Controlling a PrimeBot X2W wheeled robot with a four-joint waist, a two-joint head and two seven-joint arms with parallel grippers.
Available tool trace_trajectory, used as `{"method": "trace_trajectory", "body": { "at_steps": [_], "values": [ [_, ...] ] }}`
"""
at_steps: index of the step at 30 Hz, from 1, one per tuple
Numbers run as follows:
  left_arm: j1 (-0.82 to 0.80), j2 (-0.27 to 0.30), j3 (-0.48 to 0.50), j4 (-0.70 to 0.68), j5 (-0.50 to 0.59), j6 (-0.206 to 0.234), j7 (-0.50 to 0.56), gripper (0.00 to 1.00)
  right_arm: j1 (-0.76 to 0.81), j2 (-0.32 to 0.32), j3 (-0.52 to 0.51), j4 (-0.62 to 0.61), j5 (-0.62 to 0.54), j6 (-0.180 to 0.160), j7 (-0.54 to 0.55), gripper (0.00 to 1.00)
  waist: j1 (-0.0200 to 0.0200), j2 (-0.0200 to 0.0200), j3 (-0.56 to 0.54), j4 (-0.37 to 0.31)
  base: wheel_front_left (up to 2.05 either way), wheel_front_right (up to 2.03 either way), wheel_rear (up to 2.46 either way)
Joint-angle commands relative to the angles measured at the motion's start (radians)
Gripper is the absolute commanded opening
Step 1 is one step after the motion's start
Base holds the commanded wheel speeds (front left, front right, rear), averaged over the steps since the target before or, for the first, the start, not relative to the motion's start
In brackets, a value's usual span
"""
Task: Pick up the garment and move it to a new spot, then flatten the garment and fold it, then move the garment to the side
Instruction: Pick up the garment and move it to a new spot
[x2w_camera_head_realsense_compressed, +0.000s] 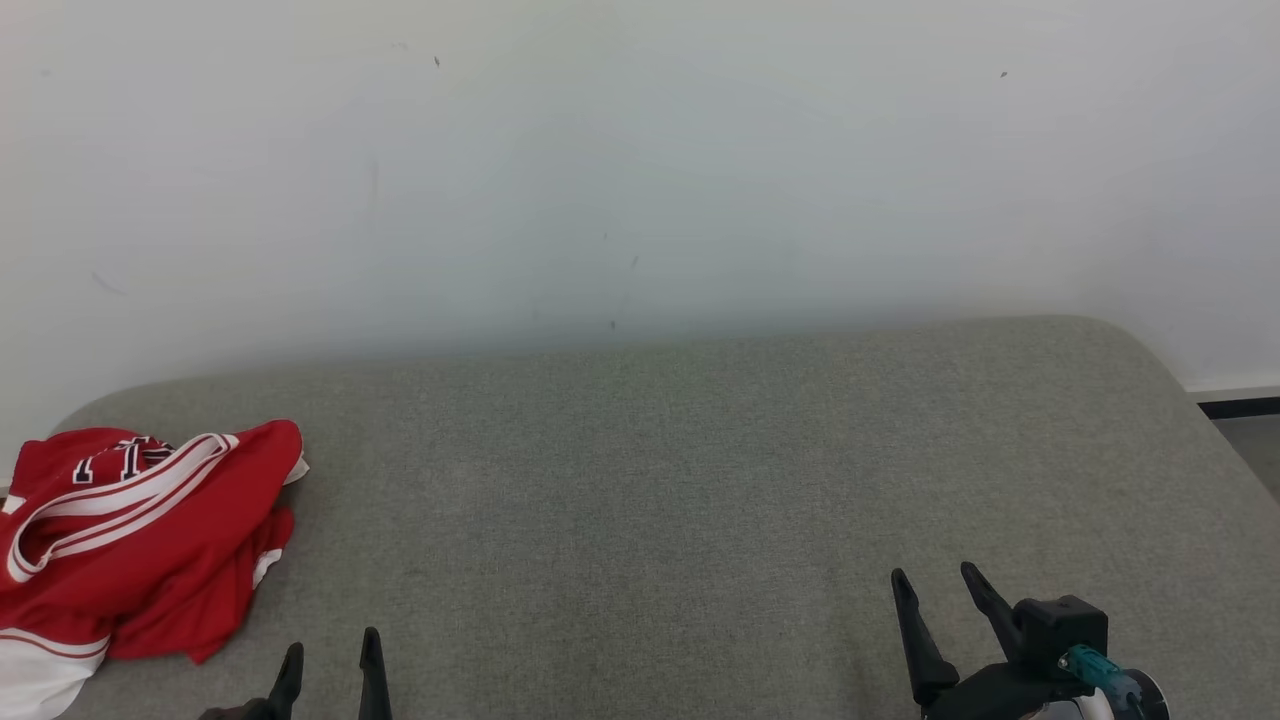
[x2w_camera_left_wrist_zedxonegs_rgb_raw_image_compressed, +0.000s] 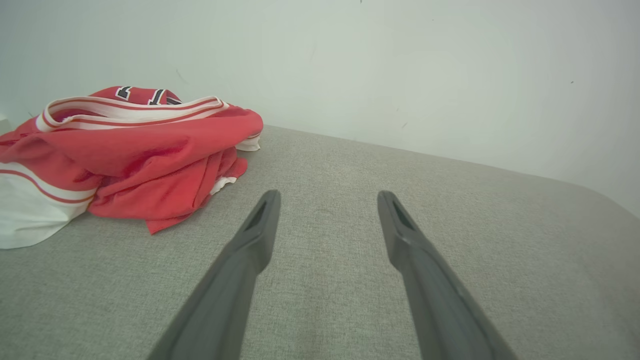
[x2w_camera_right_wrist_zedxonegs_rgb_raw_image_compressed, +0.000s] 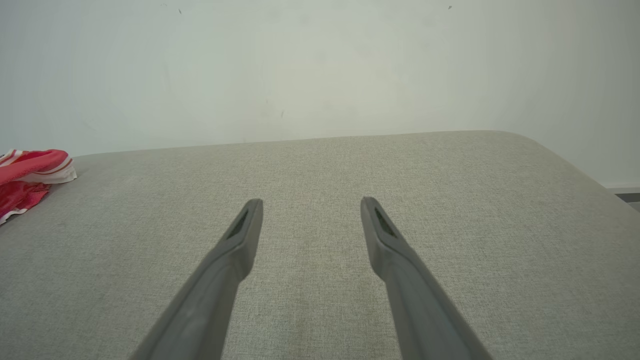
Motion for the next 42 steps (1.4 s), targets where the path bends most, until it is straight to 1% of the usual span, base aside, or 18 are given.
{"method": "trace_trajectory", "body": {
  "at_steps": [1, 6, 11, 15, 19, 26, 32, 37, 42],
  "values": [
    [0.01, 0.007, -0.001, -0.004, -0.006, 0.002, 0.001, 1.0, 0.011, -0.003, -0.002, -0.001, 0.006, -0.002, -0.003, 1.0, 0.0, 0.0, 0.001, 0.001, 0.0, 0.0, 0.0],
    [0.006, 0.008, -0.006, -0.009, -0.005, 0.007, 0.0, 1.0, 0.011, -0.003, -0.005, -0.003, 0.007, -0.002, -0.008, 1.0, 0.0, 0.0, 0.001, 0.008, 0.0, 0.0, 0.0],
    [0.002, 0.016, -0.011, -0.017, -0.001, 0.009, 0.003, 1.0, 0.016, -0.003, 0.0, -0.004, 0.01, -0.002, -0.017, 1.0, 0.0, 0.0, -0.004, 0.046, 0.0, 0.0, 0.0],
    [0.015, 0.026, -0.009, -0.028, -0.002, 0.014, 0.013, 1.0, 0.018, -0.003, 0.006, -0.003, 0.022, -0.002, -0.029, 1.0, 0.0, 0.0, -0.01, 0.101, 0.0, 0.0, 0.0],
    [0.032, 0.041, -0.011, -0.05, 0.005, 0.021, 0.026, 1.0, 0.022, -0.003, 0.01, 0.009, 0.032, -0.002, -0.039, 1.0, 0.0, 0.0, -0.016, 0.172, 0.0, 0.0, 0.0],
    [0.06, 0.071, -0.001, -0.098, 0.017, 0.045, 0.057, 1.0, 0.021, -0.003, 0.031, 0.032, 0.066, -0.002, -0.063, 1.0, 0.0, 0.0, -0.019, 0.298, 0.0, 0.0, 0.0],
    [0.079, 0.092, 0.011, -0.144, 0.019, 0.063, 0.081, 1.0, 0.008, -0.003, 0.05, 0.062, 0.094, -0.002, -0.086, 1.0, 0.0, 0.0, -0.017, 0.387, 0.0, 0.0, 0.0],
    [0.088, 0.1, 0.018, -0.181, 0.015, 0.078, 0.092, 1.0, -0.015, -0.003, 0.066, 0.082, 0.106, -0.002, -0.1, 1.0, 0.0, 0.0, 0.003, 0.434, 0.0, 0.0, 0.0],
    [0.096, 0.103, 0.032, -0.211, 0.007, 0.095, 0.086, 1.0, -0.052, -0.003, 0.092, 0.1, 0.113, -0.002, -0.108, 1.0, 0.0, 0.0, 0.024, 0.458, 0.0, 0.0, 0.0]
  ]
}}
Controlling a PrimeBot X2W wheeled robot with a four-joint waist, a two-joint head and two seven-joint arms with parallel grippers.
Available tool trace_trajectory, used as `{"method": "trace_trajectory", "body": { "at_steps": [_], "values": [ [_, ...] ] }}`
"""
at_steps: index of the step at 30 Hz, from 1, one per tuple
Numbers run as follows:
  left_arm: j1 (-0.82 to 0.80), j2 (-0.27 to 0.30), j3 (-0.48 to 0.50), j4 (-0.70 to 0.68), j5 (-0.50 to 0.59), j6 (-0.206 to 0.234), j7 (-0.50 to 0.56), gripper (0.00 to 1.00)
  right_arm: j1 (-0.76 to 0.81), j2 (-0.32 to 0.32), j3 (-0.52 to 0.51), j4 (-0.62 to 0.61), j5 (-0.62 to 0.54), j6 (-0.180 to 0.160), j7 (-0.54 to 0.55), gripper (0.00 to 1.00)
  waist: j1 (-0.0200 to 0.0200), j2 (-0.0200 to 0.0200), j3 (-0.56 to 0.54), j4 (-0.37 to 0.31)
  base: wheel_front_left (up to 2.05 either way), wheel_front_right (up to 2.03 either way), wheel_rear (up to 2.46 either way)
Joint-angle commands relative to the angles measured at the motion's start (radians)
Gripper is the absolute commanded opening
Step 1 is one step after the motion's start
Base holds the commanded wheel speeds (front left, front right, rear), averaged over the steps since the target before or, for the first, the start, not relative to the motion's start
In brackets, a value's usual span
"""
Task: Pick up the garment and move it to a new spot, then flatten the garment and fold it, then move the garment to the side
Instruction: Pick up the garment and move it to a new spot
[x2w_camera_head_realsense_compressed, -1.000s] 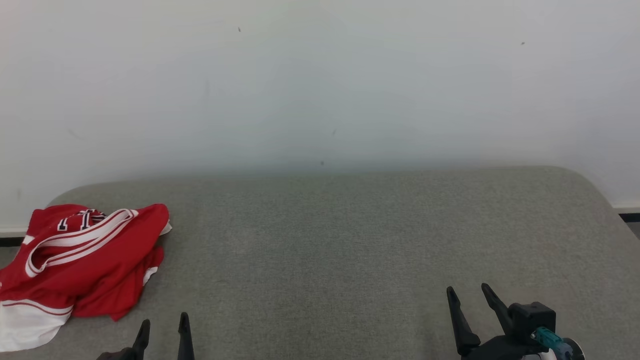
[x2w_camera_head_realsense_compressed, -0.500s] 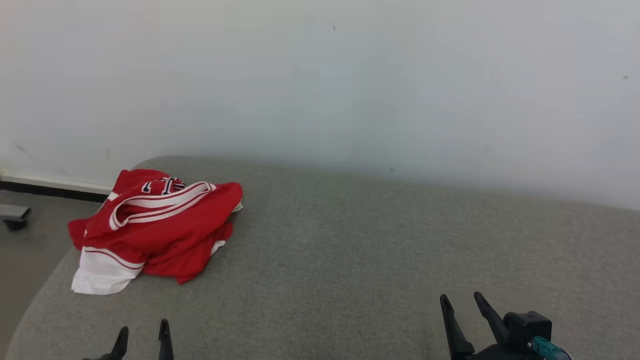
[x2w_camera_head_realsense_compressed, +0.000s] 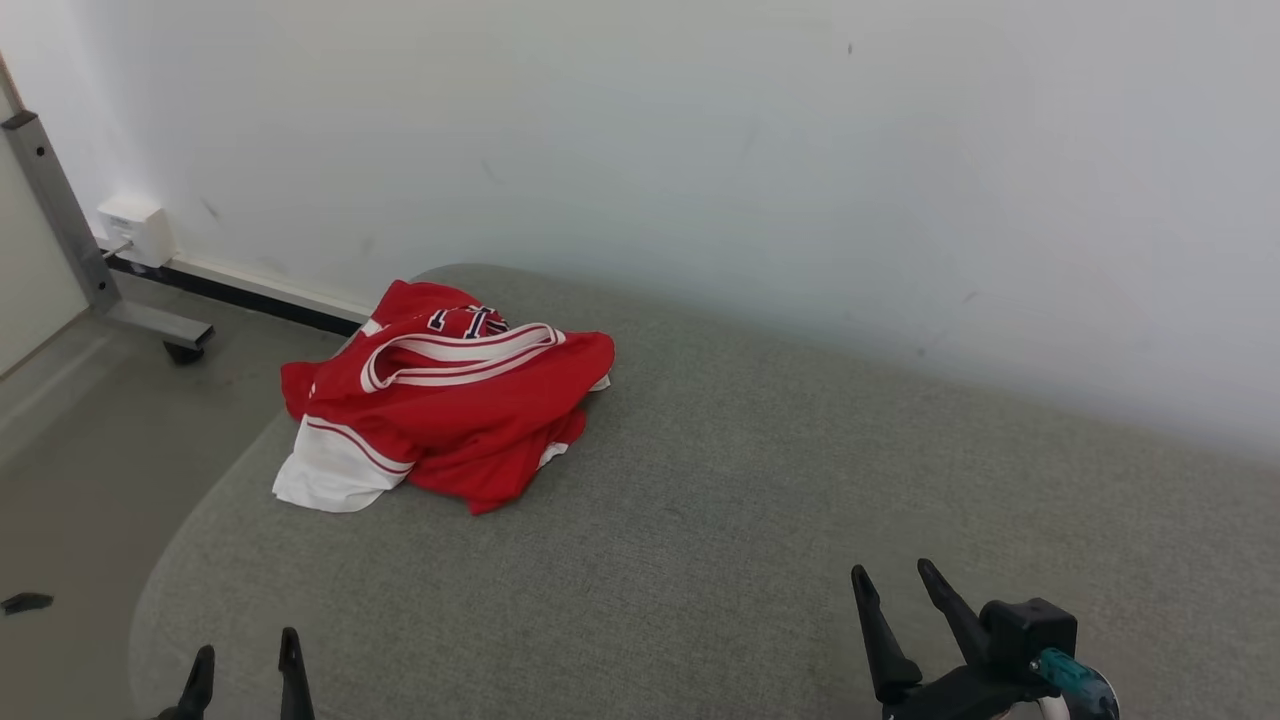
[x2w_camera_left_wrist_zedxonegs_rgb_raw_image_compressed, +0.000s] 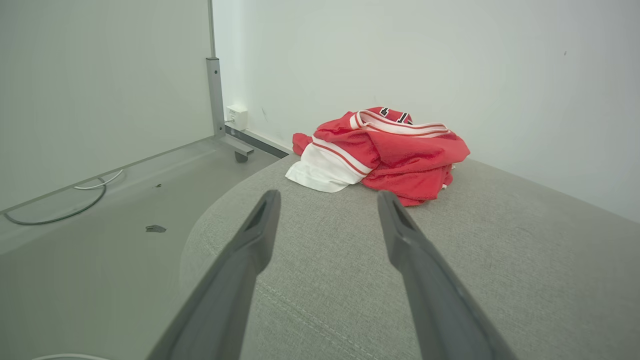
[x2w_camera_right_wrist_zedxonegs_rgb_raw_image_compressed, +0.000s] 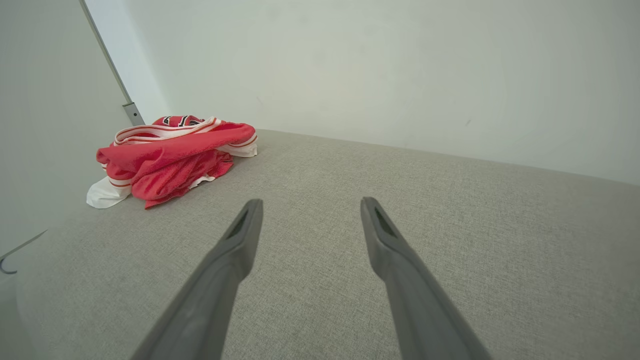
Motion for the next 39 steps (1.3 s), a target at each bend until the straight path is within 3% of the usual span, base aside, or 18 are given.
{"method": "trace_trajectory", "body": {
  "at_steps": [1, 18, 25, 30, 35, 39],
  "values": [
    [0.009, 0.003, 0.004, -0.01, -0.005, 0.007, -0.002, 1.0, -0.015, -0.002, 0.006, 0.005, 0.006, -0.002, -0.008, 1.0, 0.0, 0.0, 0.023, 0.025, 0.0, 0.0, 0.0],
    [0.011, 0.005, -0.001, -0.036, -0.027, 0.018, 0.021, 1.0, -0.05, -0.002, 0.032, 0.063, 0.019, -0.002, -0.034, 1.0, 0.0, 0.0, 0.033, 0.034, 0.0, 0.0, 0.0],
    [-0.144, 0.043, -0.018, 0.042, -0.057, -0.036, 0.114, 1.0, -0.032, -0.002, 0.018, 0.056, 0.008, -0.002, -0.039, 1.0, 0.0, 0.0, 0.042, 0.035, 0.0, 0.0, 0.0],
    [-0.339, 0.078, -0.008, 0.169, -0.114, -0.094, 0.214, 1.0, -0.052, -0.003, 0.026, 0.012, -0.032, -0.002, -0.011, 1.0, 0.0, 0.0, 0.114, -0.016, 0.0, 0.0, 0.0],
    [-0.527, 0.091, 0.073, 0.298, -0.257, -0.159, 0.272, 1.0, -0.1, -0.003, 0.039, -0.083, -0.087, -0.002, 0.038, 1.0, 0.0, 0.0, 0.253, -0.105, 0.0, 0.0, 0.0],
    [-0.66, 0.102, 0.153, 0.363, -0.375, -0.173, 0.334, 1.0, -0.13, -0.003, 0.036, -0.162, -0.117, -0.002, 0.072, 1.0, 0.0, 0.0, 0.359, -0.161, 0.0, 0.0, 0.0]
  ]
}}
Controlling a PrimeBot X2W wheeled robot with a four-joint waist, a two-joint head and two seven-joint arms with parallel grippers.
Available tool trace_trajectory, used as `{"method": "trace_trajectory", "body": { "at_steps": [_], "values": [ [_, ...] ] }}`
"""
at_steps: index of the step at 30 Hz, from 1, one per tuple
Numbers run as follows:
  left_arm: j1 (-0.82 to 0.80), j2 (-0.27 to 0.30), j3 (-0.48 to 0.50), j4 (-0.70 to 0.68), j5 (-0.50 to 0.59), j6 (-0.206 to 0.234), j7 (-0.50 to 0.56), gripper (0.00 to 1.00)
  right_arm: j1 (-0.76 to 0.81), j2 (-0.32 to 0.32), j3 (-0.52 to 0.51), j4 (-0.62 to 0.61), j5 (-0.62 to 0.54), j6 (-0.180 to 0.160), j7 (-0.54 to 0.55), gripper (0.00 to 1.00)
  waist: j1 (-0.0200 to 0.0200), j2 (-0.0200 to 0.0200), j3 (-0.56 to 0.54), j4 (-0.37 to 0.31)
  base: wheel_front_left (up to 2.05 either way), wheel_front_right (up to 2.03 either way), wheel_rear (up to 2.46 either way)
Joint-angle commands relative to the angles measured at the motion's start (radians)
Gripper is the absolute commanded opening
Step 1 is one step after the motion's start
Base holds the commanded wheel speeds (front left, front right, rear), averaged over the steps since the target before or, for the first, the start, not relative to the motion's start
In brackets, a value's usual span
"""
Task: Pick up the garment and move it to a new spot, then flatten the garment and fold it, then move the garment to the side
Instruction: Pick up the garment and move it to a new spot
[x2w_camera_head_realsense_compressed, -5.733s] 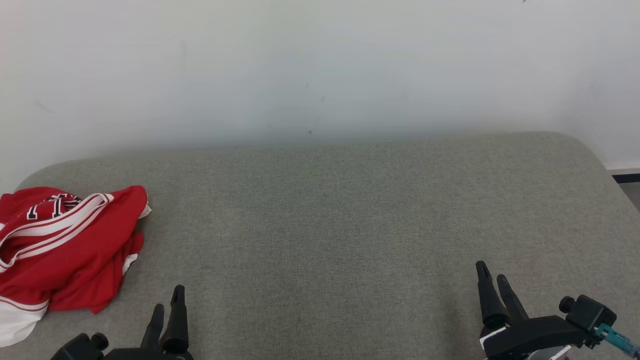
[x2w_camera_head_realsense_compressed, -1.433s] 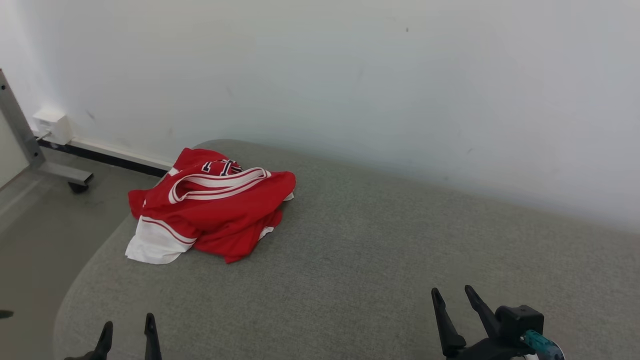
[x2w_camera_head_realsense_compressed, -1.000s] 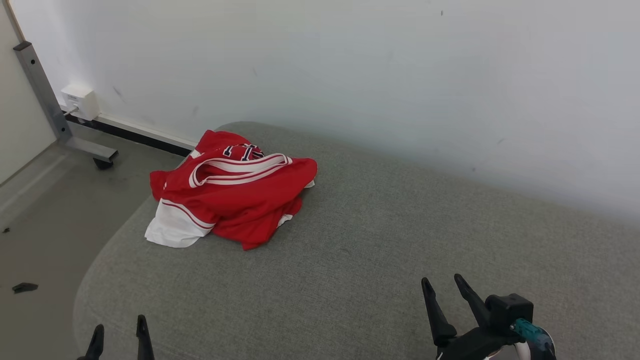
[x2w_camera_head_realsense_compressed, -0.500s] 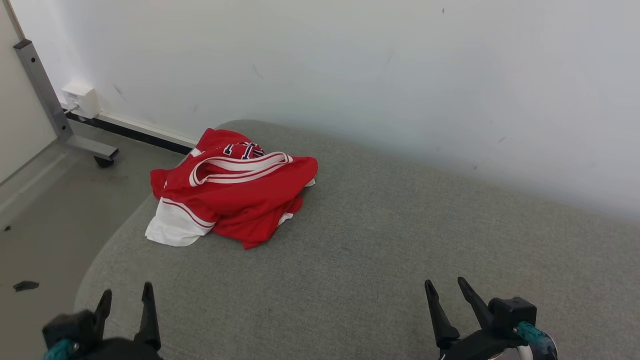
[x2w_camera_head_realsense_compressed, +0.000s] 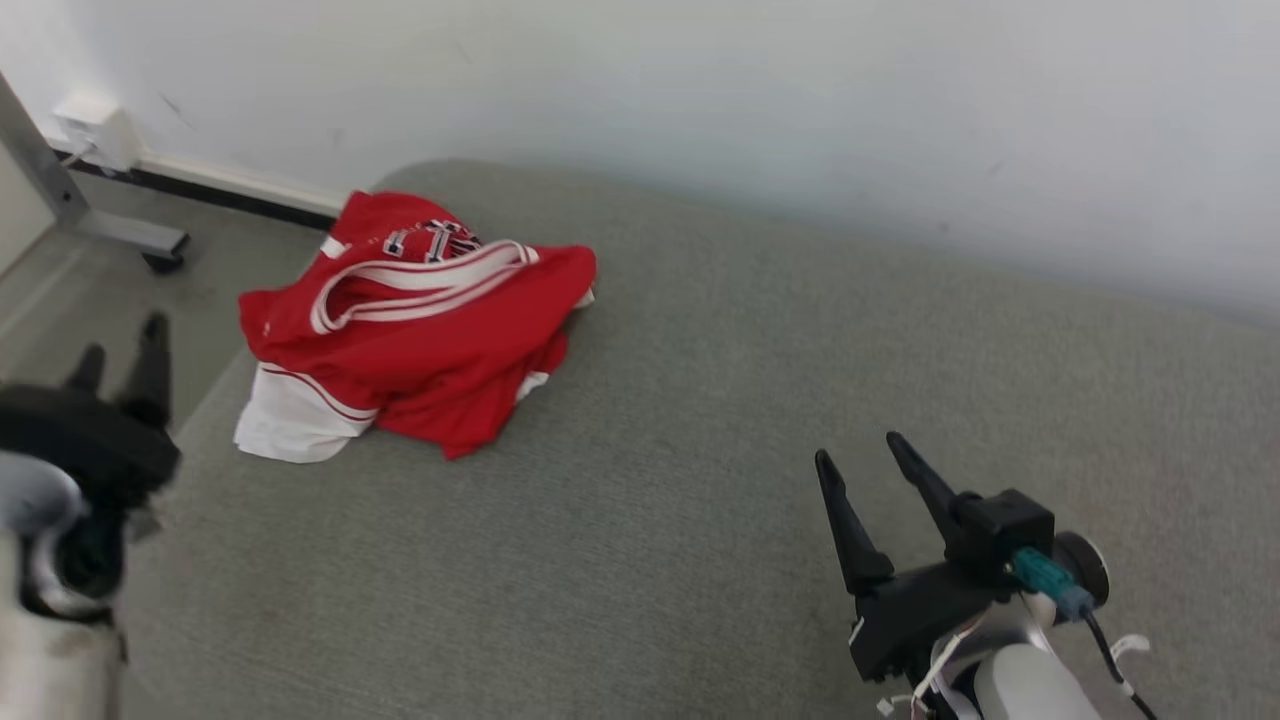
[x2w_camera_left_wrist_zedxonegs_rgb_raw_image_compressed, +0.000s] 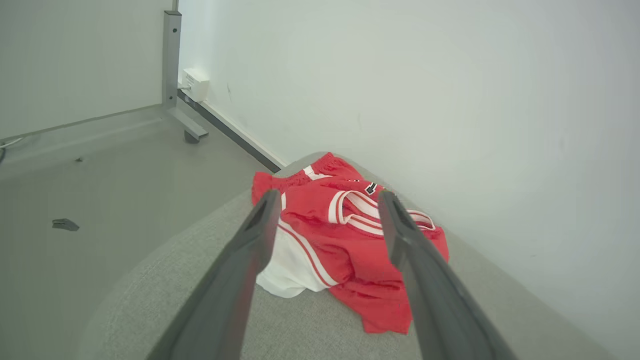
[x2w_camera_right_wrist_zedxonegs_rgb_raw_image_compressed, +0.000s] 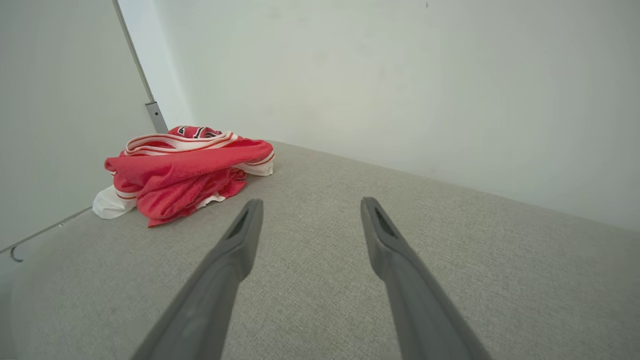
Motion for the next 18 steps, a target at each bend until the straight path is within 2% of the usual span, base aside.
{"method": "trace_trajectory", "body": {
  "at_steps": [1, 5, 10, 18],
  "values": [
    [-0.062, 0.011, 0.029, 0.021, -0.05, -0.006, 0.039, 1.0, -0.024, -0.005, -0.003, -0.037, -0.011, -0.002, 0.014, 1.0, -0.0001, -0.0001, 0.217, -0.164, 0.0, 0.0, 0.0],
    [-0.169, 0.087, 0.086, 0.051, -0.118, 0.027, 0.158, 1.0, -0.047, -0.005, 0.01, -0.119, -0.034, -0.002, 0.037, 1.0, -0.0001, -0.0001, 0.323, -0.219, 0.0, 0.0, 0.0],
    [-0.236, 0.149, 0.125, 0.025, -0.177, 0.086, 0.316, 1.0, -0.07, -0.004, 0.015, -0.198, -0.04, -0.002, 0.051, 1.0, -0.0001, -0.0001, 0.425, -0.269, 0.0, 0.0, 0.0],
    [-0.239, 0.226, 0.156, -0.029, -0.175, 0.139, 0.392, 1.0, -0.086, -0.004, 0.014, -0.246, -0.025, -0.002, 0.042, 1.0, -0.0001, -0.0001, 0.512, -0.331, 0.0, 0.0, 0.0]
  ]
}}
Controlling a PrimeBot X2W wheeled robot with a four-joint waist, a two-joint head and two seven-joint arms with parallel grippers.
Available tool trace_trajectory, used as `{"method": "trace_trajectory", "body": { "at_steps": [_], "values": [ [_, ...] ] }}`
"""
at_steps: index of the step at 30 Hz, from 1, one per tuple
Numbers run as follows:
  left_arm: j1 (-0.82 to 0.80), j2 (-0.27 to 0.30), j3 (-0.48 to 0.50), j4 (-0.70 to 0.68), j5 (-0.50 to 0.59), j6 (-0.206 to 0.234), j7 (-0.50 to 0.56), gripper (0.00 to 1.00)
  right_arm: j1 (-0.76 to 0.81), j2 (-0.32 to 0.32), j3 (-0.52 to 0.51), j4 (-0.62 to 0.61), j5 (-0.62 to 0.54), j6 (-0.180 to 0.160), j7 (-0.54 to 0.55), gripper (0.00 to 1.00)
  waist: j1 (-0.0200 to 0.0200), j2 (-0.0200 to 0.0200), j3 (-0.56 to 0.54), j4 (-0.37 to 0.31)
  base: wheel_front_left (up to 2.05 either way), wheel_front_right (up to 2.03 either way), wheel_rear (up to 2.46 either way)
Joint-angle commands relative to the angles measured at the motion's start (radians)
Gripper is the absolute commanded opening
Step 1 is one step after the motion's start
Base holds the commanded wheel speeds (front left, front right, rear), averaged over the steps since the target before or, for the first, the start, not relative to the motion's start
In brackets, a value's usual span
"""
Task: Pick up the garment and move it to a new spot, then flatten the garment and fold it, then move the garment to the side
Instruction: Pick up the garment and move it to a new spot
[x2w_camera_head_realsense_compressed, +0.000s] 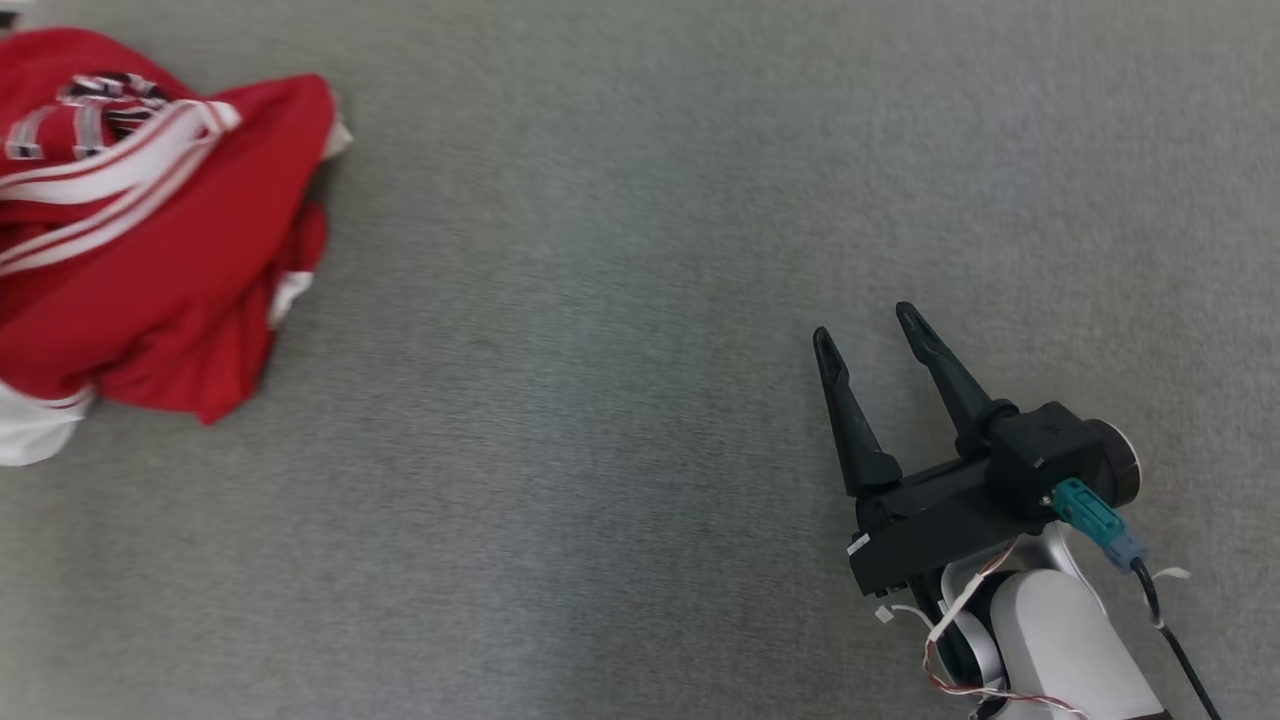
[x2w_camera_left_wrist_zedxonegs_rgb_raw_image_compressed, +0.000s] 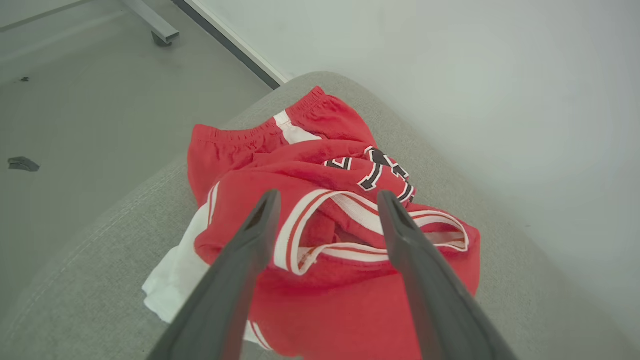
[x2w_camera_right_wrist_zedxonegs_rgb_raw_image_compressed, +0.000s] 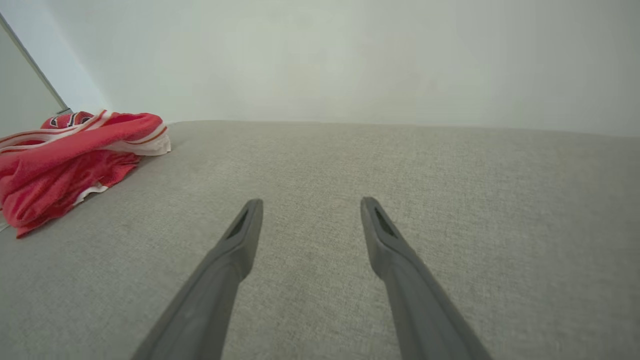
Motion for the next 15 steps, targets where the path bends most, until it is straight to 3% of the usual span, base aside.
{"method": "trace_trajectory", "body": {
  "at_steps": [1, 13, 15],
  "values": [
    [0.003, 0.01, 0.009, -0.005, 0.005, 0.003, -0.007, 1.0, -0.011, -0.001, -0.003, -0.008, -0.003, -0.002, -0.005, 1.0, -0.0003, -0.0002, 0.139, -0.131, 0.0, 0.0, 0.0],
    [0.056, 0.06, -0.064, 0.06, 0.099, 0.025, -0.001, 1.0, -0.012, -0.002, -0.008, 0.003, 0.01, -0.002, -0.008, 1.0, -0.0003, -0.0002, 0.158, -0.144, 0.0, 0.0, 0.0],
    [0.057, 0.061, -0.073, 0.075, 0.102, 0.017, 0.005, 0.17, -0.014, -0.002, -0.005, 0.01, 0.016, -0.002, -0.011, 1.0, -0.0003, -0.0002, 0.148, -0.143, 0.0, 0.0, 0.0]
  ]
}}
